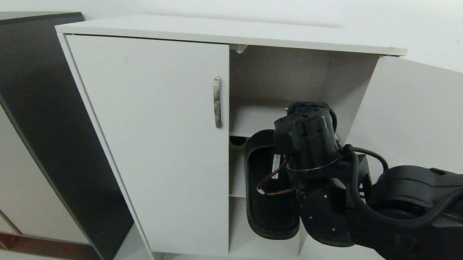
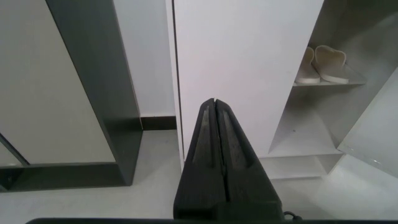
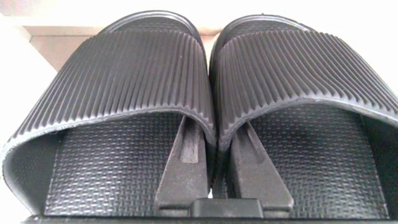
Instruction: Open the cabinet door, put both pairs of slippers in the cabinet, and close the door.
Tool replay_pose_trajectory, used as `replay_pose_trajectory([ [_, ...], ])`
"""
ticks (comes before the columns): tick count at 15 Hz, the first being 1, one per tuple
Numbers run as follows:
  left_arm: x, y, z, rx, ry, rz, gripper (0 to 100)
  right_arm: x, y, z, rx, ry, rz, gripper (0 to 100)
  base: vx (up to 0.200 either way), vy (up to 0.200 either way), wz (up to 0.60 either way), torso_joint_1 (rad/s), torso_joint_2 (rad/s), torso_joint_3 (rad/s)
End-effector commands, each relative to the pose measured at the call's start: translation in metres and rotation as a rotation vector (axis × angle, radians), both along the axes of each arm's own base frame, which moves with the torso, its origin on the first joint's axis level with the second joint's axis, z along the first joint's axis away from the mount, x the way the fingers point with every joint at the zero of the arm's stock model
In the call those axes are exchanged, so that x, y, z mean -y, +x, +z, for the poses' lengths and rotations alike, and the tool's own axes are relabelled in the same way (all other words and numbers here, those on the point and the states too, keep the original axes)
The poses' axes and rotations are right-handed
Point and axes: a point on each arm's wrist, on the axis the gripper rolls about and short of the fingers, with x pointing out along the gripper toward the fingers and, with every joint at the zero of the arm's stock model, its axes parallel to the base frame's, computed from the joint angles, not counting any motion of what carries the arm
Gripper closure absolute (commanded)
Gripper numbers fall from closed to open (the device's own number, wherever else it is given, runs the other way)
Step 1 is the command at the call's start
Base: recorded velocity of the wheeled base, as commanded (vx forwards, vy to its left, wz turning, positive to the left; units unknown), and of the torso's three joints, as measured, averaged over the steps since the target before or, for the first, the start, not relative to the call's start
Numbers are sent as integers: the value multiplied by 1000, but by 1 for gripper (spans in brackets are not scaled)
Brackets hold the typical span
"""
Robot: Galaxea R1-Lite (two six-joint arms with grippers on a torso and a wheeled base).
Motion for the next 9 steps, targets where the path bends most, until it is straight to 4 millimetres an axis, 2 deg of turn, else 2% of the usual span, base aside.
replay_pose_trajectory([
  [1,0,0,0,1,-1,0,100,0,1,-1,-1,-2,0,100,200,0,0,2,2,7],
  [6,0,0,0,1,-1,0,100,2,2,-2,-2,-17,-8,100,200,0,0,2,4,3],
  [9,0,0,0,-1,-1,0,100,8,9,-1,0,-48,-23,100,0,0,0,0,0,0],
])
